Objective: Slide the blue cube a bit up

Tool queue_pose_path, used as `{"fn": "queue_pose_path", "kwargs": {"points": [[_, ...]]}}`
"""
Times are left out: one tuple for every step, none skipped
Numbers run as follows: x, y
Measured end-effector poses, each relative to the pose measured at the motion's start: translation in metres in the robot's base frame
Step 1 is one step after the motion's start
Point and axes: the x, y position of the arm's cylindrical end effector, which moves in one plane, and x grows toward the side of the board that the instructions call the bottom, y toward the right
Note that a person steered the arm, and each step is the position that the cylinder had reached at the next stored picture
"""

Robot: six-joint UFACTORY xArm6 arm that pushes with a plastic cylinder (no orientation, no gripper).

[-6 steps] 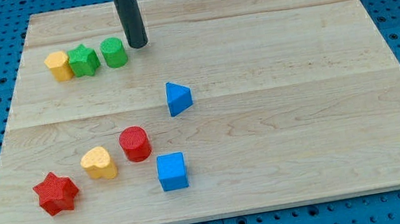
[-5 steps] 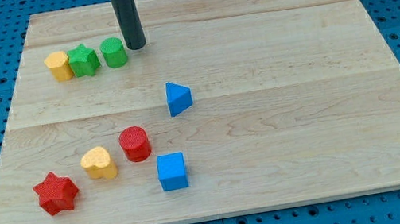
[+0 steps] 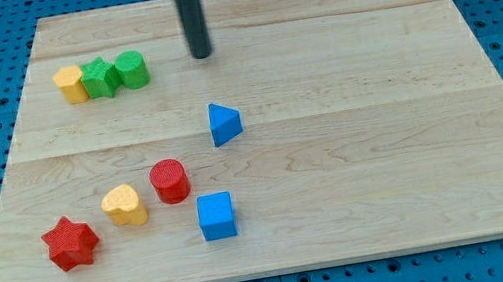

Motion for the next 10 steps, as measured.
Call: {"fn": "queue_pose_path", "kwargs": {"points": [[0.028,0.072],[0.082,0.12],[0.146,0.123],[0.204,0.123],[0.25,0.101],[0.277,0.06],[0.299,0.017],[0.29,-0.033],[0.253,-0.05],[0.215,-0.054]]}}
